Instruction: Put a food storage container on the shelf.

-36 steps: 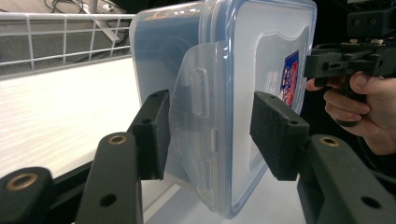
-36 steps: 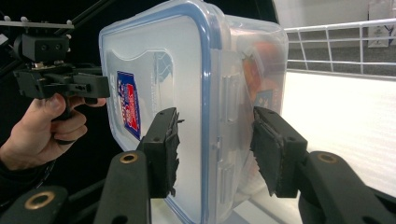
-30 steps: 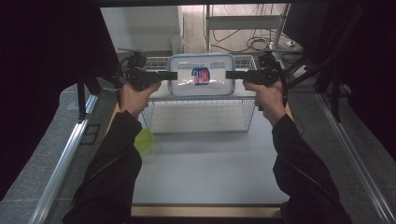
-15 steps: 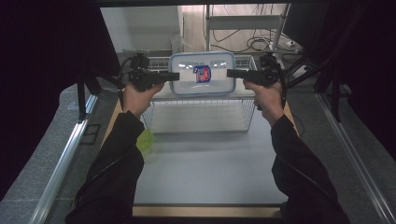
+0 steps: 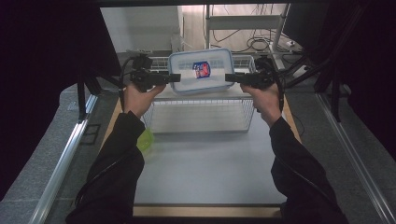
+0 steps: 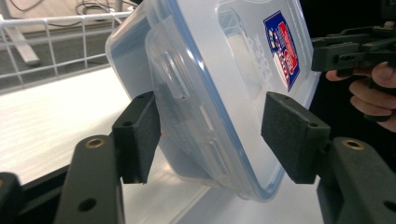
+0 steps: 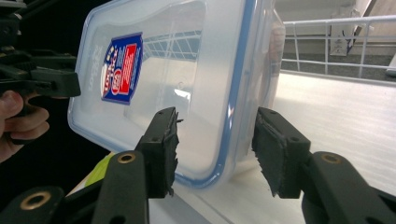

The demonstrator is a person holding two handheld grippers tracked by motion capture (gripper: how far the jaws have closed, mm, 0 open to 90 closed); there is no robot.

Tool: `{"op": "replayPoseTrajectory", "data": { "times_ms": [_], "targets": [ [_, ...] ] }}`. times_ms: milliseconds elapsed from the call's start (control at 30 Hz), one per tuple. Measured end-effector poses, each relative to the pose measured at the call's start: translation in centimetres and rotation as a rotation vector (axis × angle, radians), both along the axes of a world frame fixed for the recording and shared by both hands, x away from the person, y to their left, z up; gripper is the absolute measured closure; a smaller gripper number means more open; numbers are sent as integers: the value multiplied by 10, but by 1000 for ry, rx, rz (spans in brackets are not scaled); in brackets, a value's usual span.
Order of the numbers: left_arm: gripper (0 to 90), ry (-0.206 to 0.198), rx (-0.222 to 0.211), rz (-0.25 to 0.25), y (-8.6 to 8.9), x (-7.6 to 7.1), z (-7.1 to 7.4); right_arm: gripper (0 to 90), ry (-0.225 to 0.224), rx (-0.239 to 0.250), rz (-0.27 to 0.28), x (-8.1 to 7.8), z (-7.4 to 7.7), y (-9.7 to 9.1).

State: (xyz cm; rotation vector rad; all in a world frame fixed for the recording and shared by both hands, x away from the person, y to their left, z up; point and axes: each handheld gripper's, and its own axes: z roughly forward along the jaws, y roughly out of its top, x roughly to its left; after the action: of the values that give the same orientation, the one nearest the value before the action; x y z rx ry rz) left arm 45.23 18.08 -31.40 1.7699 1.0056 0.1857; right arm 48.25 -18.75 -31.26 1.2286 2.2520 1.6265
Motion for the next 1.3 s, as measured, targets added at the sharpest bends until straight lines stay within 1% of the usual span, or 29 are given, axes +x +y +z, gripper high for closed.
{"op": "replayPoseTrajectory", "data": {
  "times_ms": [33,133,167,200,233,267,300,333,367,400,433,467,533,600,667,700,733,800,833,867,900,933,967,1000,1033,1133,1200,1267,1300],
  "targets": [
    [353,-13,17,5,-1,0,0,514,2,5,0,1,-1,-1],
    [334,-19,18,4,-1,0,0,513,4,7,-2,1,-2,-1],
    [318,-39,45,26,-2,0,0,513,6,7,0,1,-3,-1],
    [313,-61,78,33,-3,-1,0,513,11,15,2,1,-3,-1],
    [311,-68,104,30,-6,-1,0,525,17,26,5,1,-4,-2],
    [307,-86,98,46,-7,-2,0,526,18,53,1,1,-3,-3],
    [319,-94,92,54,-7,-2,0,546,19,68,-1,2,-3,-5],
    [316,-94,92,54,-7,-2,0,546,19,68,-1,2,-3,-5],
    [327,-82,140,43,-10,-1,1,551,10,78,-7,2,-1,-6],
    [356,-95,187,45,-12,-2,0,557,6,79,-11,1,0,-7],
    [349,-102,214,45,-15,-3,-1,558,1,73,-10,1,2,-7],
    [342,-101,221,42,-17,-3,-3,560,-6,63,-8,1,2,-6],
    [326,-109,215,44,-17,-4,-5,562,-17,48,-16,-1,3,-6],
    [337,-101,196,44,-15,-4,-6,574,-28,46,-16,-3,4,-6],
    [343,-102,197,42,-13,-5,-7,590,-37,42,-17,-5,4,-7],
    [351,-106,200,45,-10,-8,-6,627,-57,22,-16,-10,6,-8],
    [359,-106,200,45,-10,-8,-6,627,-57,22,-16,-10,6,-8],
    [372,-111,180,51,-8,-11,-7,709,-83,-14,-14,-18,8,-10],
    [439,-105,171,41,-6,-13,-9,787,-106,-48,2,-26,7,-10],
    [450,-105,171,41,-6,-13,-9,787,-106,-48,2,-26,7,-10],
    [477,-100,179,43,-8,-14,-13,836,-130,-83,7,-32,4,-8],
    [518,-100,179,43,-8,-14,-13,836,-130,-83,7,-32,4,-8],
    [541,-97,184,50,-8,-15,-14,851,-138,-127,2,-35,-1,-4],
    [541,-95,183,54,-9,-14,-16,851,-138,-127,2,-35,-1,-4],
    [580,-88,176,55,-10,-13,-17,852,-134,-146,3,-34,-5,0],
    [591,-90,196,76,-14,-12,-18,848,-117,-147,1,-30,-11,4],
    [595,-93,199,78,-14,-11,-18,840,-120,-145,-11,-26,-12,6],
    [596,-87,178,81,-13,-10,-19,839,-116,-139,-17,-25,-12,6],
    [596,-92,170,82,-12,-9,-19,839,-121,-145,-32,-22,-11,8]
  ]
}}
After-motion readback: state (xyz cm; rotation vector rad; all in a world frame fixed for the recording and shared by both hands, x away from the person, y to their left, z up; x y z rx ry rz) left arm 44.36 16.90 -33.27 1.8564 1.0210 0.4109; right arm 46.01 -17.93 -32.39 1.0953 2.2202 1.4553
